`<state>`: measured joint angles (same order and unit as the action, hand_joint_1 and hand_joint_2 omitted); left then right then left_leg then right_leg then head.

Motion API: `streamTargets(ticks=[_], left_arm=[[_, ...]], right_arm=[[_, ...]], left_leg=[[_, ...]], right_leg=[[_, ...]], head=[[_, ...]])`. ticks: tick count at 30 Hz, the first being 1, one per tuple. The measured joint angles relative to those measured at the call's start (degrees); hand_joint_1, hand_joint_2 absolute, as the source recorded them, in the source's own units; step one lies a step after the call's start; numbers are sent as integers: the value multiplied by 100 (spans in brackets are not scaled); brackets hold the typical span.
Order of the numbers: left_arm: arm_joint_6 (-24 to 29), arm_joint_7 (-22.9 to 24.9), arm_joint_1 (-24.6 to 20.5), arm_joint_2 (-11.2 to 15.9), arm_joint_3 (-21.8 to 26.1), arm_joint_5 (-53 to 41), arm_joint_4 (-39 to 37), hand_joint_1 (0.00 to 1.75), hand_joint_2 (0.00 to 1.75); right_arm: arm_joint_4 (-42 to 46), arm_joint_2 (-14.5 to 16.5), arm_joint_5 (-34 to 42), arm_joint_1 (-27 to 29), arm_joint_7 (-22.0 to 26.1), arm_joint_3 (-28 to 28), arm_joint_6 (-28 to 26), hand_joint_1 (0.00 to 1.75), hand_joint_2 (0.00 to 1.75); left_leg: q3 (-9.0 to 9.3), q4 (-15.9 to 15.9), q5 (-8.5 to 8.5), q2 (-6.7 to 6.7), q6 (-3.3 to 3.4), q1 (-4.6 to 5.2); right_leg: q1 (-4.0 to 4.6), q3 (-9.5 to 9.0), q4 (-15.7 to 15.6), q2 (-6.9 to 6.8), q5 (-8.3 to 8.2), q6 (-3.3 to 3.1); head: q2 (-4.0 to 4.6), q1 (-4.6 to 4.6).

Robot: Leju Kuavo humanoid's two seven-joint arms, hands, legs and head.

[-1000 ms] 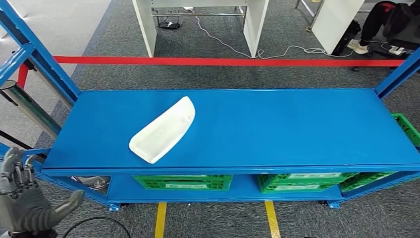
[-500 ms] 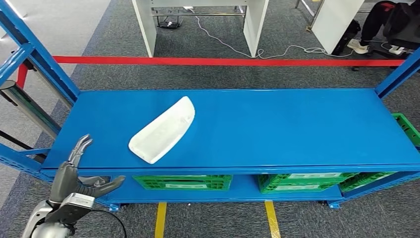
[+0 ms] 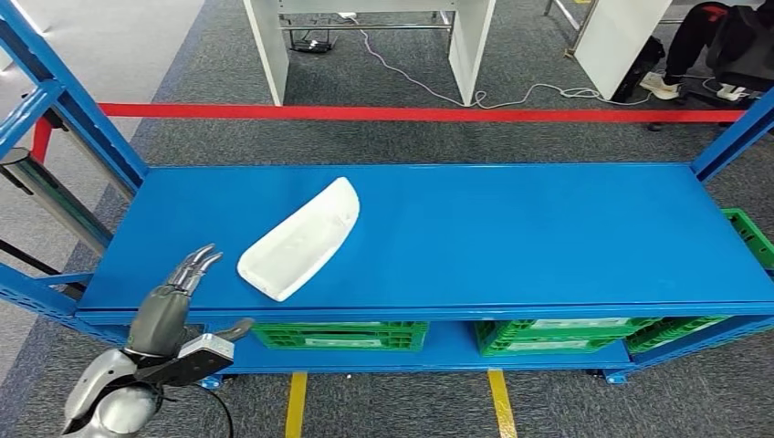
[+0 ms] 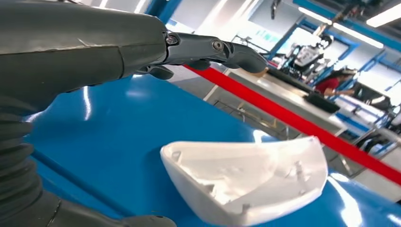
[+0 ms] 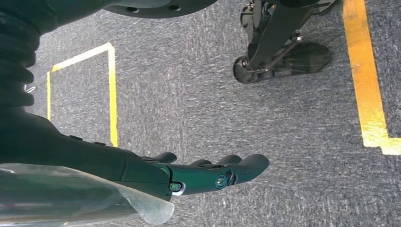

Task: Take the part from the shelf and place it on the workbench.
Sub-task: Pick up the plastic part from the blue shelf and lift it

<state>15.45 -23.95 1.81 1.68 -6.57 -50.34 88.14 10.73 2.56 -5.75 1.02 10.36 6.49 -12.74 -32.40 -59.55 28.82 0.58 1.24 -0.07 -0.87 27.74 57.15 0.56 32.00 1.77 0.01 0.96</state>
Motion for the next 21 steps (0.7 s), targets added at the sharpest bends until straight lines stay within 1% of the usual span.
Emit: streamTargets(ticks=[6,14,18,21], left_arm=[[-86,351,-211,22,-249,-422,-189,0,175],[-91,498,-253,22,-330,-580,-219,0,175],[-319,850,-474,-2,-769,-803,-315,0,175],[-445,965,-545,-31,-1014,-797,-321,0,175]], right_arm=[[-2,-7,-10,0,-14,0,26,0,175],[-2,-7,-13,-1,-29,0,26,0,175],[-4,-7,-50,-3,-60,0,25,0,175],[-4,-7,-82,-3,-75,0,28,0,175]], left_leg=[[0,0,0,0,0,1],[-1,-1,0,0,0,1],[-1,0,0,0,0,1],[-1,0,0,0,0,1]], right_leg=[[-1,0,0,1,0,0],[-1,1,0,1,0,0],[-1,0,0,1,0,0],[-1,1,0,1,0,0]], head=[[0,-1],[1,-1],[0,-2],[0,-1]])
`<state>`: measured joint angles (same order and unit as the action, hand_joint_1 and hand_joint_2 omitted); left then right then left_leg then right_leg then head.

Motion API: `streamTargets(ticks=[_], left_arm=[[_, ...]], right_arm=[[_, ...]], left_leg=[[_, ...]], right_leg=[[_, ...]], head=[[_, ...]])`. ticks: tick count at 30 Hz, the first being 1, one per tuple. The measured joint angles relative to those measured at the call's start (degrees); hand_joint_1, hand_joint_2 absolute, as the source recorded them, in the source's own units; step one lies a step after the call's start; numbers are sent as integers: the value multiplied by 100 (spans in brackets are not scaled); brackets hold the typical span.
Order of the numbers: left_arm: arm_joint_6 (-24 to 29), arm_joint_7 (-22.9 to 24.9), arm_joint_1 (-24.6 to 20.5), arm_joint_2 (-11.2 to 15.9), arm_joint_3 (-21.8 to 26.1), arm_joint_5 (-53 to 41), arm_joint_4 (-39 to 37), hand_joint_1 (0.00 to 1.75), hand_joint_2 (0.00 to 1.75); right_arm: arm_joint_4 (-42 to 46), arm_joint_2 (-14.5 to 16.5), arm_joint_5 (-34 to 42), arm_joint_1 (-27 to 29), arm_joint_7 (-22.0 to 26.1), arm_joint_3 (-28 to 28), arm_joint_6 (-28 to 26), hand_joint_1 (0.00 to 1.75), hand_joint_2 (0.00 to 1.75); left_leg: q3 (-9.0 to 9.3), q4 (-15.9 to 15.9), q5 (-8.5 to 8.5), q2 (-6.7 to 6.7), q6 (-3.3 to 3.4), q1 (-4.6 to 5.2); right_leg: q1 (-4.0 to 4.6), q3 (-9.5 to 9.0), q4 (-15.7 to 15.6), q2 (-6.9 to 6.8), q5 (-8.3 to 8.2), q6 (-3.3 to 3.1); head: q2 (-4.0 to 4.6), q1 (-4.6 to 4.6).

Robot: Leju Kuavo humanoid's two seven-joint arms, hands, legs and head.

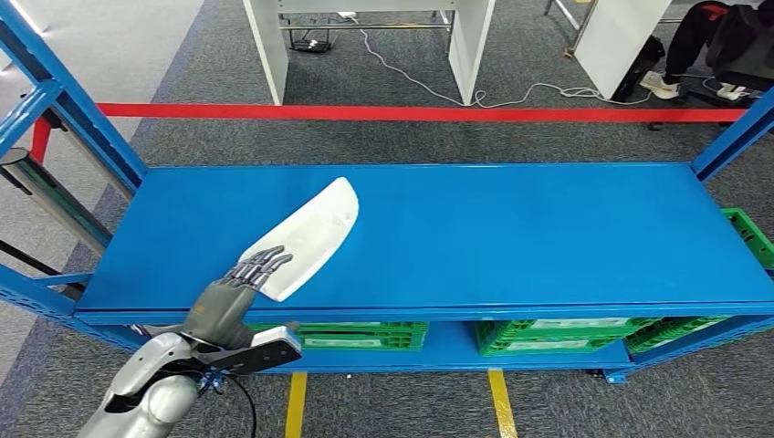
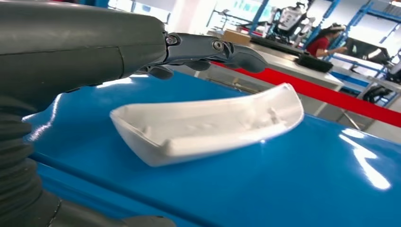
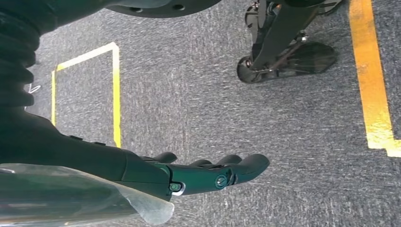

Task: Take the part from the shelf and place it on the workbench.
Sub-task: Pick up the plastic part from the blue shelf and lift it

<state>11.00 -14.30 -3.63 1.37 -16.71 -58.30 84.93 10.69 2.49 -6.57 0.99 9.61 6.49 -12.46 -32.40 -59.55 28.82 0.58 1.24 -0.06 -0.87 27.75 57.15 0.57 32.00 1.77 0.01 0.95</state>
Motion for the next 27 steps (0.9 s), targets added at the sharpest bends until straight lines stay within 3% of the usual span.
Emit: streamTargets(ticks=[16,27], left_arm=[[-395,730,-641,-209,-511,-251,-449,0,175],[-332,1869,-1281,-381,-617,-1046,-1217,0,175]], right_arm=[[-1,0,-83,-10,-40,0,33,0,175],[-2,0,-213,-39,-150,5,68,0,175]], left_leg=[[0,0,0,0,0,0],[0,-1,-2,0,1,0]], right_leg=[[0,-1,0,0,-1,1],[0,-3,0,0,-2,2]], head=[[1,0],[0,0]])
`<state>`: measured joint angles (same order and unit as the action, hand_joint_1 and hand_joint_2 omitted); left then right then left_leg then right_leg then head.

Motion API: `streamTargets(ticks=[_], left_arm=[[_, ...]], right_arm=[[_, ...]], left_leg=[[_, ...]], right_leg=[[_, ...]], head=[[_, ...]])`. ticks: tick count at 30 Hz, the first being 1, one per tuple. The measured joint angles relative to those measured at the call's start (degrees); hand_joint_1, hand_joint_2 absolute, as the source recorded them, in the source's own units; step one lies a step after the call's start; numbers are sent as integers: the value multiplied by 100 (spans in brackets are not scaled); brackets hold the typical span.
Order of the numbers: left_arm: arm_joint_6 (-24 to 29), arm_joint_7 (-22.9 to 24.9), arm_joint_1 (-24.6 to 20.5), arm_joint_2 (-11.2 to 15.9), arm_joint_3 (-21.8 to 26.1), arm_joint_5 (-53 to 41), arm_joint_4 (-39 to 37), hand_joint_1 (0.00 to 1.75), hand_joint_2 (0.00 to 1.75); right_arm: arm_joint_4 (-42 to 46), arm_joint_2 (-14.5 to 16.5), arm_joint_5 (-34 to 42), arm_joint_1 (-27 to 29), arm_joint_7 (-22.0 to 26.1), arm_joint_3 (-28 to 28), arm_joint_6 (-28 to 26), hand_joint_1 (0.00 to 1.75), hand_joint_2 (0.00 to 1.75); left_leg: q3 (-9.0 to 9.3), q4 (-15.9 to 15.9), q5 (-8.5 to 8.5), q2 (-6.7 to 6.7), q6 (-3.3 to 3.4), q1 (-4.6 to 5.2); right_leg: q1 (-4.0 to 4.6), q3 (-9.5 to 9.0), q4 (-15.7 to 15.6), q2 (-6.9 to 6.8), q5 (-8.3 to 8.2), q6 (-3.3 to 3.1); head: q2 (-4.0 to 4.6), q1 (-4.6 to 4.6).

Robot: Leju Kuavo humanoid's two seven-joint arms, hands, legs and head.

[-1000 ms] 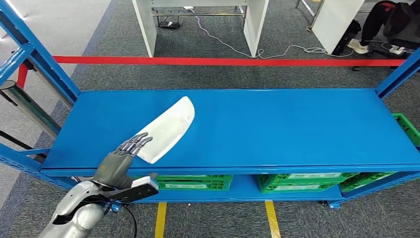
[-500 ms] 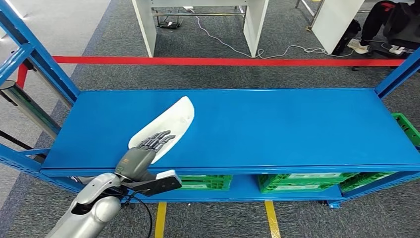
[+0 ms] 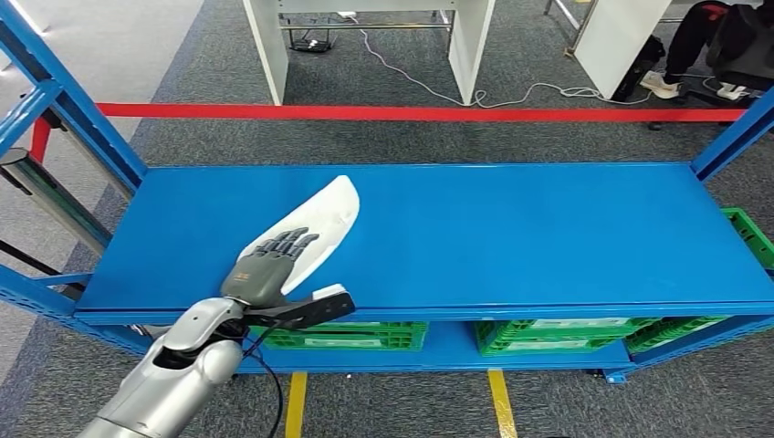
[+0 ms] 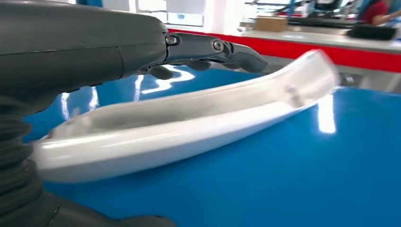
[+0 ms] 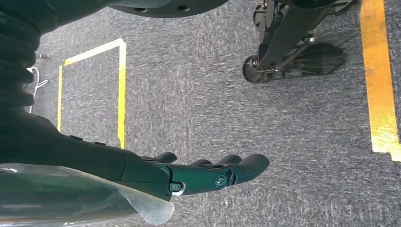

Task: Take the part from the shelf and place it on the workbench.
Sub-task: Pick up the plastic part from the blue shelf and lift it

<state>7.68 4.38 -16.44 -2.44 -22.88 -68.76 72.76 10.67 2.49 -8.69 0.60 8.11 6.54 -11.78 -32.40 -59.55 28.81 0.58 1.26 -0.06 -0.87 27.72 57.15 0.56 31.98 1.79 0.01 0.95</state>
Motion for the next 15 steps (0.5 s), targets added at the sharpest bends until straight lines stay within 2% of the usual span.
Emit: streamTargets(ticks=[12,13,15], left_arm=[[-55,357,-370,-134,0,-367,-537,0,175],[-58,374,-390,-144,0,-385,-566,12,175],[-66,428,-427,-166,0,-449,-625,93,175]], right_arm=[[1,0,-26,-26,-63,15,32,0,175],[1,0,-30,-27,-65,15,33,0,175],[0,0,-45,-28,-66,16,33,0,175]], left_leg=[[0,0,0,0,0,0],[0,0,0,0,0,0],[1,0,0,0,0,0]], right_leg=[[0,0,0,-1,0,0],[0,-1,0,-1,0,0],[0,-2,0,-1,0,0]], head=[[0,0],[0,-1],[-1,1]])
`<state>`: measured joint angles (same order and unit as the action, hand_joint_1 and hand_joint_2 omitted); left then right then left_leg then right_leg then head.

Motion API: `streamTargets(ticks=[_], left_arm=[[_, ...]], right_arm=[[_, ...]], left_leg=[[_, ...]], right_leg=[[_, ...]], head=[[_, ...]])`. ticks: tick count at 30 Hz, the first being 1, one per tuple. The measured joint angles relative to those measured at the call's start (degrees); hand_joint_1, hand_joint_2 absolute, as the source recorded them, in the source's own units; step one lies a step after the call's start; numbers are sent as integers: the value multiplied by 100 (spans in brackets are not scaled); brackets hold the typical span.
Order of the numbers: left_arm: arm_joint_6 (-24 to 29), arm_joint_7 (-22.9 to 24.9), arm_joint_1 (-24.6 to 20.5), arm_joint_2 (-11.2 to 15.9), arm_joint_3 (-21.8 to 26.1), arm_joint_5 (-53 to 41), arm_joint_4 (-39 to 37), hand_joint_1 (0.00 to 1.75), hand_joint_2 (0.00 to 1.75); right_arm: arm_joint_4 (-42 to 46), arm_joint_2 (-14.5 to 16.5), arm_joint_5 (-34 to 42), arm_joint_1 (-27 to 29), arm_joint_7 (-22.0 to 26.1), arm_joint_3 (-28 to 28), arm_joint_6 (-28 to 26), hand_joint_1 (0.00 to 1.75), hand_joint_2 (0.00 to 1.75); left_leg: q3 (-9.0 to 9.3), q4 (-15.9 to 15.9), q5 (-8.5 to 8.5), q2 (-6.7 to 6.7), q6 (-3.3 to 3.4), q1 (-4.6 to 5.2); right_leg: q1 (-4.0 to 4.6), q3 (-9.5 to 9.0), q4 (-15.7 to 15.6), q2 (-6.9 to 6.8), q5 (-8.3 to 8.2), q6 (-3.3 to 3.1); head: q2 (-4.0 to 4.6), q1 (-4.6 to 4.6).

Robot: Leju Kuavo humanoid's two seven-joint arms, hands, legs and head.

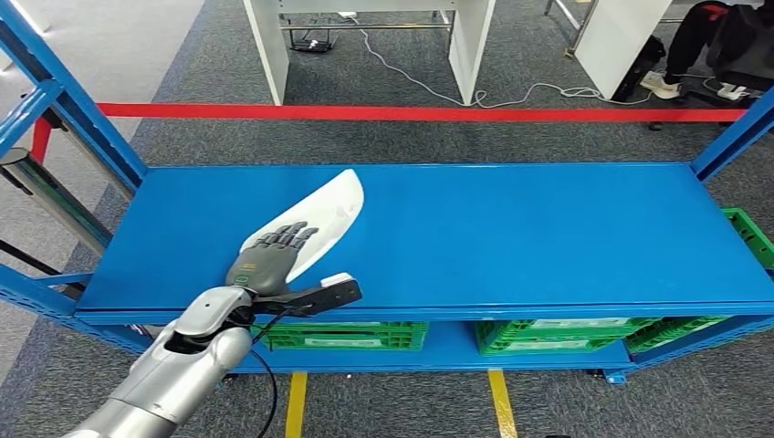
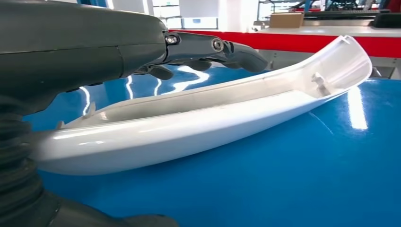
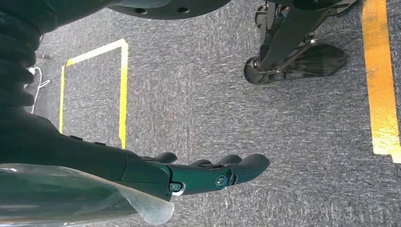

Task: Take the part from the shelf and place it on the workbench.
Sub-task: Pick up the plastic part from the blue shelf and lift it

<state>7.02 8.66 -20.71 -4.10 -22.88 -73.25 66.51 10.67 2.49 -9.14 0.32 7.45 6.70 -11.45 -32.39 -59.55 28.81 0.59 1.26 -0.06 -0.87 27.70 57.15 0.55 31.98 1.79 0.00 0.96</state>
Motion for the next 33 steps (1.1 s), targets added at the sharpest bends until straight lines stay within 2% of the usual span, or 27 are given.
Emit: streamTargets(ticks=[1,2,3,19,33], left_arm=[[-4,30,-16,-10,0,-34,-31,137,175],[-11,58,-28,-20,0,-71,-60,168,175],[-18,80,-36,-27,0,-99,-88,174,175],[-4,111,-80,-36,2,-234,-227,175,175],[302,-177,46,-19,4,-199,-37,175,175]], right_arm=[[0,0,-10,-1,0,1,0,0,175],[0,0,-21,-1,-1,3,0,0,175],[0,0,-31,-2,-4,4,0,0,175],[0,0,-52,-2,-11,14,0,0,175],[0,0,-67,1,20,55,9,0,175]], left_leg=[[1,0,0,0,0,0],[1,0,0,0,0,0],[2,0,0,0,0,0],[2,0,0,1,0,0],[4,0,0,1,1,1]], right_leg=[[0,-1,0,0,0,0],[0,-2,0,1,0,0],[0,-2,0,1,0,0],[0,-3,0,-1,0,0],[0,-7,0,-3,0,0]], head=[[1,-1],[1,-1],[1,-1],[0,-1],[1,-1]])
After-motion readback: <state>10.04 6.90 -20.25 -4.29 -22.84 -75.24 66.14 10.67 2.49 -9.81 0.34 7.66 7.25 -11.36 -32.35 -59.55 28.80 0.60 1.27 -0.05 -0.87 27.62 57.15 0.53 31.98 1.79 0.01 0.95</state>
